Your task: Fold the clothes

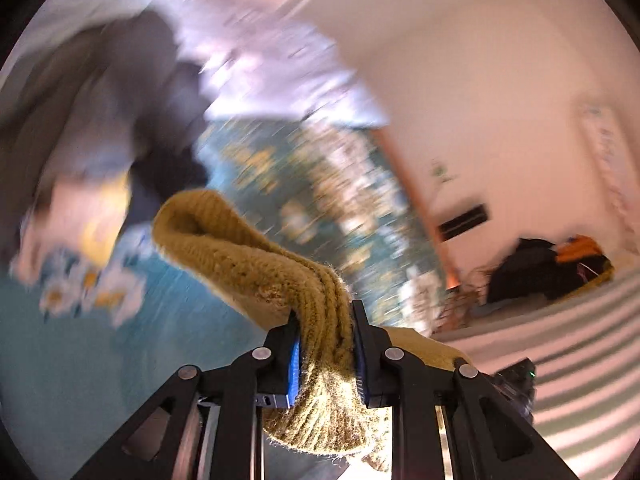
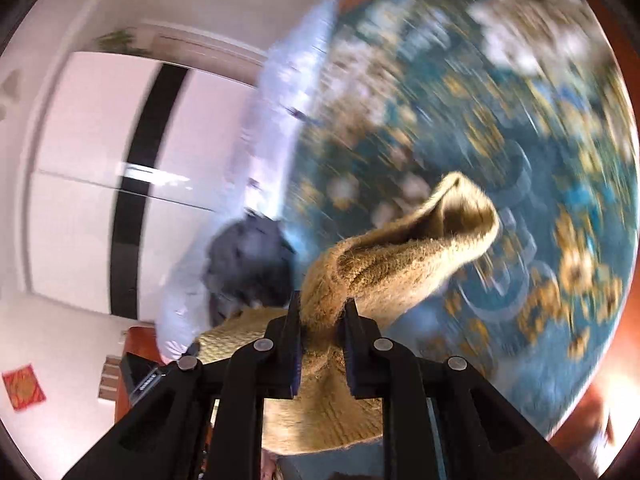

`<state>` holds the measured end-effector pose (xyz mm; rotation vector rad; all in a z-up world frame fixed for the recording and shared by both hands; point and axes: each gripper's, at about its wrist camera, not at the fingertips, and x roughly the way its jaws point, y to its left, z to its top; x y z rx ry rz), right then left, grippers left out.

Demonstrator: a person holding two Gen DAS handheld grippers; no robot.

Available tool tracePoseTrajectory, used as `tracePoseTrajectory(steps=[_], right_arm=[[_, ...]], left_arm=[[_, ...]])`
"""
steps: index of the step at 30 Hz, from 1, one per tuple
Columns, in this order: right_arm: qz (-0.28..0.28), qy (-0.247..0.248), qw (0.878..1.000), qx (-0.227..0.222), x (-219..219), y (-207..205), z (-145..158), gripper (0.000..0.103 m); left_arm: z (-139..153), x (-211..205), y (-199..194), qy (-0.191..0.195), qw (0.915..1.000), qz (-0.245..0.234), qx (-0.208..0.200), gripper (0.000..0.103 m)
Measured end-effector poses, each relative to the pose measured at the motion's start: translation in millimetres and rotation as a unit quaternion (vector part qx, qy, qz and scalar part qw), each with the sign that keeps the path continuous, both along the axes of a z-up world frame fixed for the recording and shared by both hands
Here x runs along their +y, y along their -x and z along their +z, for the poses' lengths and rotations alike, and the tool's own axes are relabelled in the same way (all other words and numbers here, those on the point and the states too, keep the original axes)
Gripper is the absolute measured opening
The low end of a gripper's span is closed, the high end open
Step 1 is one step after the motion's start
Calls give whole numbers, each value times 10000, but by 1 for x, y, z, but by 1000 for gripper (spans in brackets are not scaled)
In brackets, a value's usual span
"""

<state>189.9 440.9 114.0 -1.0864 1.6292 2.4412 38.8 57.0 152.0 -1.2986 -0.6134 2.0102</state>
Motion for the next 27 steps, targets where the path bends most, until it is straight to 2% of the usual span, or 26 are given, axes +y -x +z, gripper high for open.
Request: tracePoseTrajectory(steps=[2, 4, 7, 9, 11, 13, 16, 18, 20, 22, 25, 27], right_arm=[[4, -230, 9994, 275, 10, 1, 20, 17], [-28, -378, 9989, 267, 18, -2, 17, 17], [-4, -306, 9983, -505, 25, -9, -30, 17], [59, -177, 9923, -1228, 20, -11, -72, 17], [172, -146, 9828, -1833, 10, -12, -108, 17], [287, -243, 9746, -2208, 1, -12, -130, 17], [311, -339, 9708, -2356, -1, -12, -138, 17], [262, -300, 9712, -2351, -1, -12, -138, 17], [258, -380, 9684, -2453, -4, -7, -140, 18], [232, -432, 9651, -2573, -6, -2, -141, 18], [112, -340, 9626, -2686, -5, 1, -138, 18], [52, -281, 9608, -2759, -5, 2, -136, 18]], left_arm=[[8, -3, -6, 56, 9997, -91, 203, 22], [-12, -3, -10, 392, 9990, -141, 143, 23], [-82, -5, -16, 922, 9948, -34, -434, 23], [-142, -17, -24, 1036, 9886, 189, -1075, 23], [-195, -29, -36, 1155, 9778, 447, -1691, 21], [-222, -39, -49, 1194, 9717, 651, -1932, 20], [-234, -58, -62, 813, 9708, 914, -2062, 20], [-232, -66, -62, 771, 9697, 967, -2105, 20], [-225, -72, -63, 962, 9684, 1025, -2060, 24], [-219, -82, -68, 1168, 9645, 1229, -2024, 21], [-218, -94, -79, 1221, 9565, 1419, -2236, 21], [-210, -89, -85, 1419, 9582, 1295, -2119, 21]])
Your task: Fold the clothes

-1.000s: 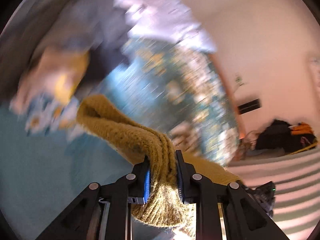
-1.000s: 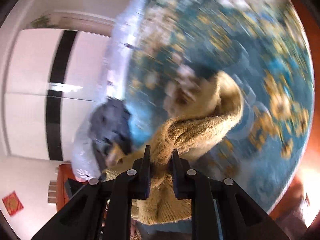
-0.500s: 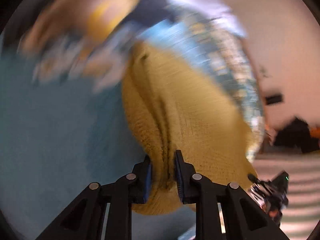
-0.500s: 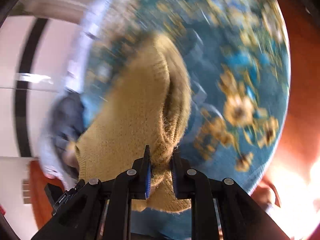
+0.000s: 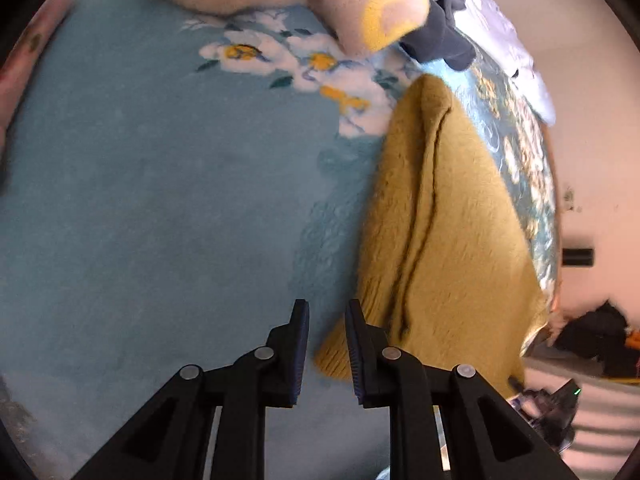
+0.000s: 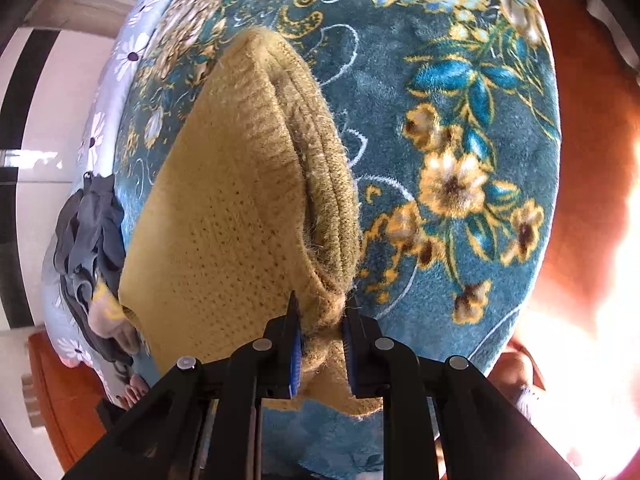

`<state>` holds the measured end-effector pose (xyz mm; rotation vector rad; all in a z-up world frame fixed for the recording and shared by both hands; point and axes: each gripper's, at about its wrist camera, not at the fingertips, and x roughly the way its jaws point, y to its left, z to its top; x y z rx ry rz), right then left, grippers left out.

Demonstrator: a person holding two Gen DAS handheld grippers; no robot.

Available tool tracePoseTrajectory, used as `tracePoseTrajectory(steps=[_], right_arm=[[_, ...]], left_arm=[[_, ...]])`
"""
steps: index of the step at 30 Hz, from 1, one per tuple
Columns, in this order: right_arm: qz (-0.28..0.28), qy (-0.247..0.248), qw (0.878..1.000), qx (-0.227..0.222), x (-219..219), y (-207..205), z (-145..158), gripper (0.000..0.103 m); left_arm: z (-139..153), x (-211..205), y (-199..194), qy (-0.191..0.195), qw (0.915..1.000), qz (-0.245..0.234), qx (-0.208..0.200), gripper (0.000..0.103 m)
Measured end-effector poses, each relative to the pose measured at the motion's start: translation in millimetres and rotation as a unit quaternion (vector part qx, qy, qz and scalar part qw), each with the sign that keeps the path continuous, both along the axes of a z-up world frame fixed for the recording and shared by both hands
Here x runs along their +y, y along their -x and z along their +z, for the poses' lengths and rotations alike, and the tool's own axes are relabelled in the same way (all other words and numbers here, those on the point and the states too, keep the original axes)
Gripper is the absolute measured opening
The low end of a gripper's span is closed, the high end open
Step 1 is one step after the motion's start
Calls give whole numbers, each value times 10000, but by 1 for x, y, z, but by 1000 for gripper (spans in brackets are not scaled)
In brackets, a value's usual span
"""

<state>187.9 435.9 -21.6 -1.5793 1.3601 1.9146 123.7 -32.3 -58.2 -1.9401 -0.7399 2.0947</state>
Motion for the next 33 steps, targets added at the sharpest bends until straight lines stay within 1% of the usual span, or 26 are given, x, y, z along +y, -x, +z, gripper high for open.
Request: tracePoseTrajectory(steps=[2, 4, 5, 6, 7, 9, 11, 13, 14, 17, 18, 20, 21, 22, 23, 25, 27, 29, 31, 32, 33], right_arm=[[15, -38, 10000, -78, -2, 7, 1, 18], [70, -108, 9999, -98, -4, 13, 3, 18], [97, -143, 9998, -107, -6, 15, 4, 18], [125, -154, 9998, -97, -7, 18, 5, 18], [153, -162, 9997, -86, -8, 21, 6, 18], [192, -170, 9997, -61, -10, 23, 8, 18], [176, -132, 9998, -11, -10, 24, 10, 18], [180, -112, 9998, 42, -10, 25, 13, 18], [182, -102, 9998, 68, -10, 25, 14, 18], [270, -143, 9995, 72, -13, 27, 14, 18], [290, -146, 9994, 66, -13, 27, 14, 18], [294, -108, 9995, 66, -12, 28, 13, 18], [295, -88, 9995, 67, -11, 29, 13, 18], [319, -105, 9994, 68, -12, 30, 14, 18], [345, -125, 9993, 69, -12, 31, 15, 18], [415, -164, 9989, 129, -17, 36, 19, 18], [553, -223, 9980, 228, -25, 45, 25, 18], [758, -300, 9959, 384, -35, 54, 33, 18], [1073, -378, 9913, 668, -53, 68, 46, 18], [1232, -417, 9882, 812, -62, 75, 52, 18], [1390, -455, 9846, 955, -71, 82, 58, 18]], left_arm=[[18, 26, -2, 159, 9976, -568, 360, 21], [37, 62, -5, 210, 9895, -1256, 688, 25], [45, 85, -8, 202, 9821, -1664, 854, 32], [52, 110, -12, 172, 9726, -2092, 1002, 44], [54, 131, -16, 151, 9642, -2419, 1079, 49], [53, 168, -25, 163, 9475, -2978, 1153, 50], [45, 207, -31, 317, 9293, -3476, 1211, 50], [32, 232, -34, 538, 9190, -3728, 1159, 50], [24, 241, -36, 608, 9163, -3803, 1095, 50], [4, 253, -40, 732, 9145, -3868, 931, 50], [1, 255, -42, 787, 9121, -3906, 964, 50], [3, 258, -49, 875, 9042, -4024, 1130, 51], [4, 257, -49, 859, 9036, -4038, 1145, 51], [5, 255, -49, 805, 9053, -4012, 1137, 51], [7, 250, -48, 734, 9093, -3943, 1111, 51], [11, 235, -45, 542, 9237, -3654, 1019, 51], [14, 210, -42, 343, 9411, -3232, 927, 51], [16, 184, -38, 151, 9561, -2808, 825, 51], [14, 157, -31, -11, 9683, -2400, 691, 51], [15, 147, -28, -36, 9724, -2237, 660, 51], [17, 141, -28, -5, 9746, -2130, 690, 51]])
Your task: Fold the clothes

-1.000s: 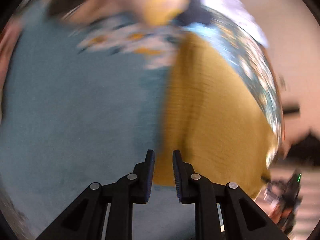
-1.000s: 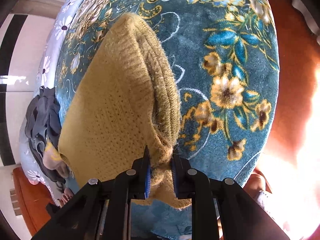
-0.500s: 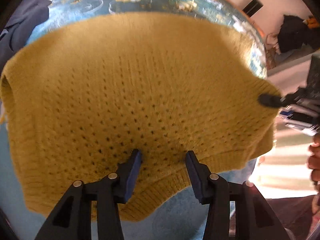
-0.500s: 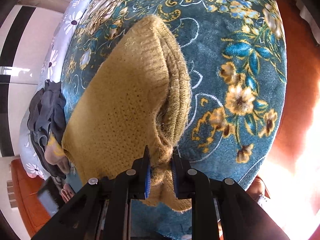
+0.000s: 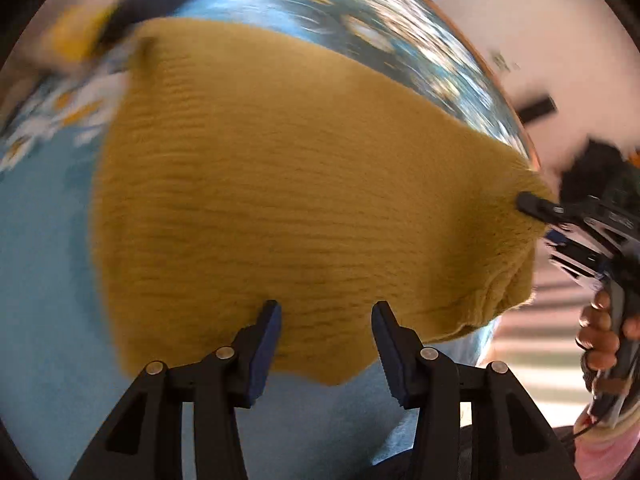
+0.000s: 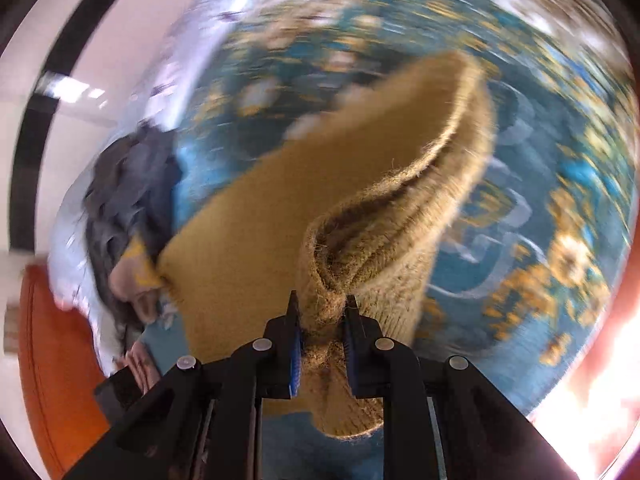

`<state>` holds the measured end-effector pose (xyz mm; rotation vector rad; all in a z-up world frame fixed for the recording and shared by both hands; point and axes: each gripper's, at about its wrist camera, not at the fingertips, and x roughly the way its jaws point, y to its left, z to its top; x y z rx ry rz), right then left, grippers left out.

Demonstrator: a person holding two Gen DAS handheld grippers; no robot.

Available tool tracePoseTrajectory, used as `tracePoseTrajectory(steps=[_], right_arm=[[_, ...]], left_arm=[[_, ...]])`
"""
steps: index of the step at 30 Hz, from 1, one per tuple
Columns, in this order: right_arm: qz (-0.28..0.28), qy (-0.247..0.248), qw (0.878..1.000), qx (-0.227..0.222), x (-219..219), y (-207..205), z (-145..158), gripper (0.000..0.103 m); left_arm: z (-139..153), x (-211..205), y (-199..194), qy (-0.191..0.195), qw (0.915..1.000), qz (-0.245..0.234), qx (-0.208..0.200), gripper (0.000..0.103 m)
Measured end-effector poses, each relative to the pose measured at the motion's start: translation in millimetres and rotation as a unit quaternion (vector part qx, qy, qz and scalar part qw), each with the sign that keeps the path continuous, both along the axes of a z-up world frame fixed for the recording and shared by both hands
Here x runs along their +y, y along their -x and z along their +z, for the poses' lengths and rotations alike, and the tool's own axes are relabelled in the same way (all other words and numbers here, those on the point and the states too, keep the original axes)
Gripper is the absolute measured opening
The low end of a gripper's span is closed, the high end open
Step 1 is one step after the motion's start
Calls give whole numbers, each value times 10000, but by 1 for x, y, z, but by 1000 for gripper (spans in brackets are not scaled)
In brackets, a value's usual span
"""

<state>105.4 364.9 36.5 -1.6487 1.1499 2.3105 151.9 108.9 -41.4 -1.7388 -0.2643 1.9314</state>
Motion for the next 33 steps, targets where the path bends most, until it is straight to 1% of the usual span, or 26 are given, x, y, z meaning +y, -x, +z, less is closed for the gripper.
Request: tracePoseTrajectory(steps=[2, 4, 6, 7, 10, 13, 15, 17, 18, 21, 23, 24, 25, 27, 30, 33], right_arm=[[376, -48, 9988, 298, -21, 13, 13, 18], [870, -56, 9943, 610, -48, 26, 27, 18], [1439, -52, 9853, 917, -78, 37, 39, 18], [1781, -10, 9779, 1094, -96, 41, 45, 18], [2481, 104, 9606, 1249, -138, 54, 49, 18], [2779, -157, 9556, 969, -169, 68, 32, 18], [2900, -190, 9538, 764, -183, 76, 14, 19], [3078, -94, 9495, 602, -197, 81, 0, 19], [3166, -60, 9470, 540, -203, 83, -4, 19], [3557, 1, 9335, 456, -217, 80, -9, 19], [3810, 63, 9236, 428, -225, 75, -11, 27], [3936, 94, 9183, 413, -229, 72, -13, 35], [3981, 105, 9162, 447, -231, 69, -10, 37], [3926, 221, 9175, 600, -227, 68, -3, 40], [3656, 220, 9272, 783, -210, 65, 13, 49], [3081, 174, 9467, 927, -178, 62, 29, 53]], left_arm=[[7, -18, 1, -61, 9997, 208, 88, 51], [12, -37, 1, -132, 9990, 399, 122, 51], [17, -55, 0, -207, 9979, 597, 144, 51], [19, -61, 0, -239, 9972, 697, 138, 51], [19, -92, 3, -218, 9957, 900, 52, 51], [15, -108, 0, -141, 9942, 1070, -11, 51], [13, -116, 0, -151, 9932, 1156, -51, 51], [14, -124, 0, -134, 9924, 1222, -56, 51], [15, -128, 0, -128, 9919, 1264, -62, 51], [10, -133, 3, -161, 9896, 1426, -128, 51], [7, -139, 1, -195, 9881, 1517, -179, 51], [7, -140, 0, -193, 9879, 1530, -185, 51], [6, -140, -1, -196, 9878, 1531, -190, 51], [6, -136, -1, -240, 9884, 1489, -184, 51], [9, -130, -4, -375, 9893, 1408, -125, 52], [10, -125, -4, -587, 9884, 1392, -126, 61]])
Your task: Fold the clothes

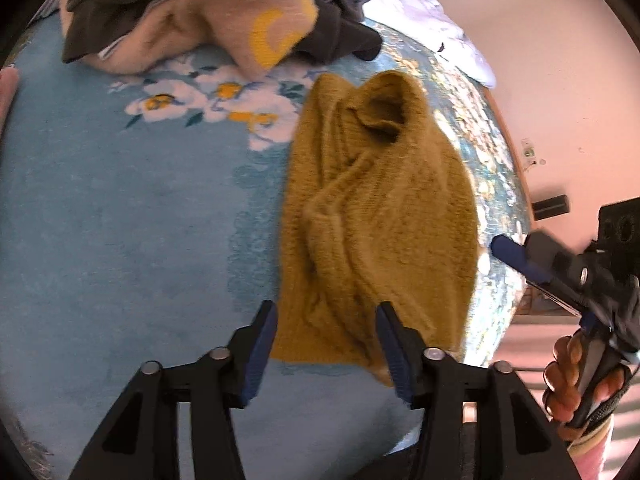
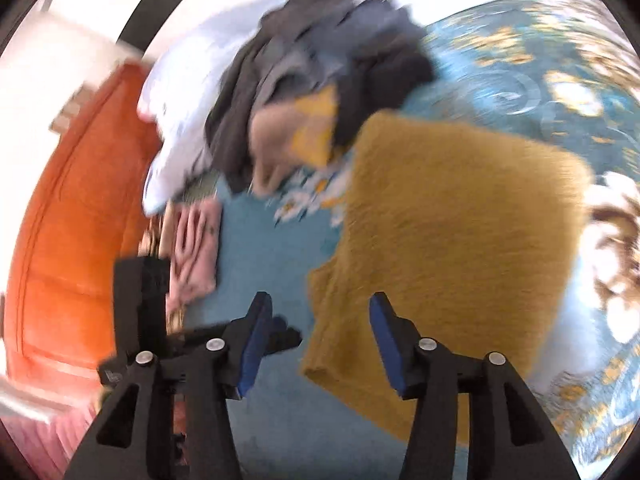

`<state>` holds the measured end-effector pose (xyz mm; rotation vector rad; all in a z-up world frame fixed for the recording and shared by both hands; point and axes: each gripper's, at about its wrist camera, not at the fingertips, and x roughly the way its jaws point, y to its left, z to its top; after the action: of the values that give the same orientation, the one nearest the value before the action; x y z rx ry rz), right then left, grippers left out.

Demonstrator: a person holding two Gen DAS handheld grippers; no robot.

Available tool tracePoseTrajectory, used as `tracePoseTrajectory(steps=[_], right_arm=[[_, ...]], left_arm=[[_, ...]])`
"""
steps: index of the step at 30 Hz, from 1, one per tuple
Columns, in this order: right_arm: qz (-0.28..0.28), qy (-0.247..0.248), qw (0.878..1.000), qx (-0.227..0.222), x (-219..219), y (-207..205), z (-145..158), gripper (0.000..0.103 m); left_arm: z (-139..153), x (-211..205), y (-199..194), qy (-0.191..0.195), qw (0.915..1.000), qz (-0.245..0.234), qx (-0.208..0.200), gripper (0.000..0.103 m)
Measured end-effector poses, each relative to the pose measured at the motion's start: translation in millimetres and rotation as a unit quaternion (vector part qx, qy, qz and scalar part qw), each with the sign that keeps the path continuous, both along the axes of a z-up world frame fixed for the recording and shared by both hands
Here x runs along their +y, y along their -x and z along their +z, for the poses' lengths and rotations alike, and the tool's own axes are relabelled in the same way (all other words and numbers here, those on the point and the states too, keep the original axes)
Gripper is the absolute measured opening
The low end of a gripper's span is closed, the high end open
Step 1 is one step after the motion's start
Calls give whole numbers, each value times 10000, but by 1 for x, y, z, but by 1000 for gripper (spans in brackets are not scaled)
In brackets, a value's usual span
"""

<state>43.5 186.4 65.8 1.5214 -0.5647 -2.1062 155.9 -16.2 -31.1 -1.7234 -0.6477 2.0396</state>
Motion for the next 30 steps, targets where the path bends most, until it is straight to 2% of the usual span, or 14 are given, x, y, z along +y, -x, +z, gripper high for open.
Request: tracePoseTrajectory(steps=[6, 9, 10, 11, 12, 13, 14, 18, 20, 23, 26, 28, 30], right_arm=[[-1321, -68, 9912, -82, 73, -13, 12, 54], [-1842, -109, 9822, -339, 104, -22, 3, 54], [-2005, -161, 9784, -478, 112, -26, -3, 54], [-2151, -269, 9740, -656, 120, -29, -10, 54], [-2293, -383, 9690, -838, 127, -32, -17, 54], [-2373, -437, 9653, -1001, 133, -34, -23, 54], [-2447, -384, 9623, -1126, 139, -36, -29, 54], [-2704, 27, 9515, -1466, 156, -44, -46, 54], [-2740, 46, 9506, -1457, 157, -45, -46, 54], [-2698, 4, 9526, -1408, 154, -46, -45, 54], [-2485, -34, 9586, -1391, 141, -47, -50, 54], [-2251, -65, 9634, -1456, 127, -48, -59, 54], [-2062, -2, 9661, -1553, 119, -51, -70, 54]], left_arm=[[-6, 25, 9, -482, 9986, 13, -220, 62], [-4, 38, 10, -427, 9989, -21, -177, 59], [-4, 41, 10, -303, 9994, -25, -181, 54], [-4, 44, 10, -158, 9997, -46, -185, 30], [-4, 48, 10, 32, 9998, -97, -193, 13], [-3, 51, 11, 186, 9995, -151, -190, 13], [1, 51, 11, 162, 9996, -171, -136, 12], [30, 42, 11, -414, 9982, -94, 424, 12], [37, 39, 12, -433, 9970, -129, 621, 12], [24, 37, 12, -193, 9984, -132, 518, 12], [-14, 25, 4, 164, 9996, 101, 199, 12], [-35, 14, -1, -22, 9991, 417, -73, 13], [-34, 11, 1, -106, 9987, 490, -51, 13]])
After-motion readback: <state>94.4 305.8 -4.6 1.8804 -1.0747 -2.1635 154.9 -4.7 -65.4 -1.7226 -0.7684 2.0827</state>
